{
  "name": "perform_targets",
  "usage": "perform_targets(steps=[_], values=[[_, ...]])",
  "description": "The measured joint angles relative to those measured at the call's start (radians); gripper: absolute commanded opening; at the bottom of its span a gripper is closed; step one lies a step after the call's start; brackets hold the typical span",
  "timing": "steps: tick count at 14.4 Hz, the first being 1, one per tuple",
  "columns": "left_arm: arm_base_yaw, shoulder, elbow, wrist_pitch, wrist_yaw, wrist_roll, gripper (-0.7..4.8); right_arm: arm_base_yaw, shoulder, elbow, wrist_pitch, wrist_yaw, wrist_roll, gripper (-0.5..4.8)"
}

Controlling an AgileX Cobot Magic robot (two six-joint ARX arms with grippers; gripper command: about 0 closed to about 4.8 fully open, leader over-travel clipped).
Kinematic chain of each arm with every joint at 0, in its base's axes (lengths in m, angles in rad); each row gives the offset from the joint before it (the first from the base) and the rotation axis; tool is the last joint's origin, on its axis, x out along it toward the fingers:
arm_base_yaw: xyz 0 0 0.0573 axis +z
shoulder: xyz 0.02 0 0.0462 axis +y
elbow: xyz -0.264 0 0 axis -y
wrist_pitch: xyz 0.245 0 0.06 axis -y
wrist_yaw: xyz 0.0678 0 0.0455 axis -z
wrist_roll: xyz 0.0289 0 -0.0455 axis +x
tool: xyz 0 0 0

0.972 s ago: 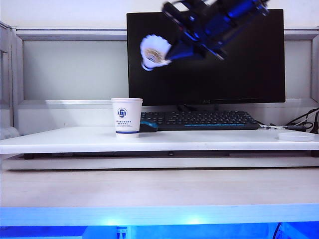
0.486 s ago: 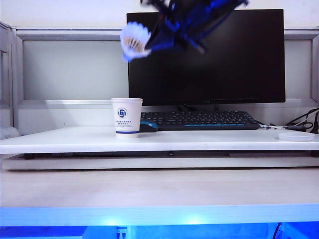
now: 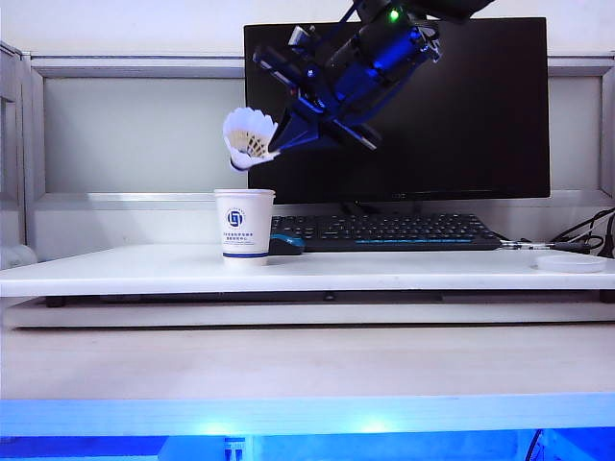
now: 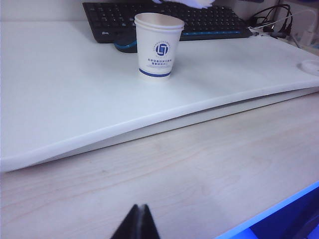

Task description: Pick up the badminton from the table and put it into the white paper cup.

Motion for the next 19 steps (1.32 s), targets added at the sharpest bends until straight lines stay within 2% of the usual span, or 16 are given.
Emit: perform_targets(steps=[1,2,4,5,6,7,8,9,11,15,18,19], values=[[0.000,0.000,0.000,0.000,0.000,0.000,-0.05,0.000,0.000,0.000,-0.012,0.000,0.000,0.41],[0.000,0.000,0.000,0.000,0.000,0.000,-0.05,0.000,0.000,0.000,-0.028,0.000,0.000,0.65],[0.000,0.000,0.000,0.000,0.000,0.000,-0.05,0.000,0.000,0.000,-0.028,0.000,0.002,0.91],[0.000,0.000,0.000,0.000,0.000,0.000,-0.05,0.000,0.000,0.000,-0.028,0.000,0.002,2.09],[0.000,0.000,0.000,0.000,0.000,0.000,-0.05,0.000,0.000,0.000,-0.027,0.000,0.002,2.48],[0.000,0.000,0.000,0.000,0.000,0.000,-0.05,0.000,0.000,0.000,-0.025,0.000,0.002,3.48],[0.000,0.000,0.000,0.000,0.000,0.000,-0.05,0.000,-0.006,0.000,0.003,0.000,0.002,4.14],[0.000,0.000,0.000,0.000,0.000,0.000,-0.05,0.001,-0.037,0.000,0.028,0.035,-0.011,4.19],[0.000,0.000,0.000,0.000,0.000,0.000,-0.05,0.000,-0.076,0.000,0.045,0.090,-0.043,4.01],[0.000,0.000,0.000,0.000,0.000,0.000,-0.05,-0.041,-0.220,-0.002,0.019,0.180,-0.143,3.07],[0.000,0.000,0.000,0.000,0.000,0.000,-0.04,-0.072,-0.376,-0.001,-0.019,0.235,-0.203,1.41],[0.000,0.000,0.000,0.000,0.000,0.000,-0.04,-0.079,-0.409,-0.002,-0.041,0.238,-0.222,0.20]])
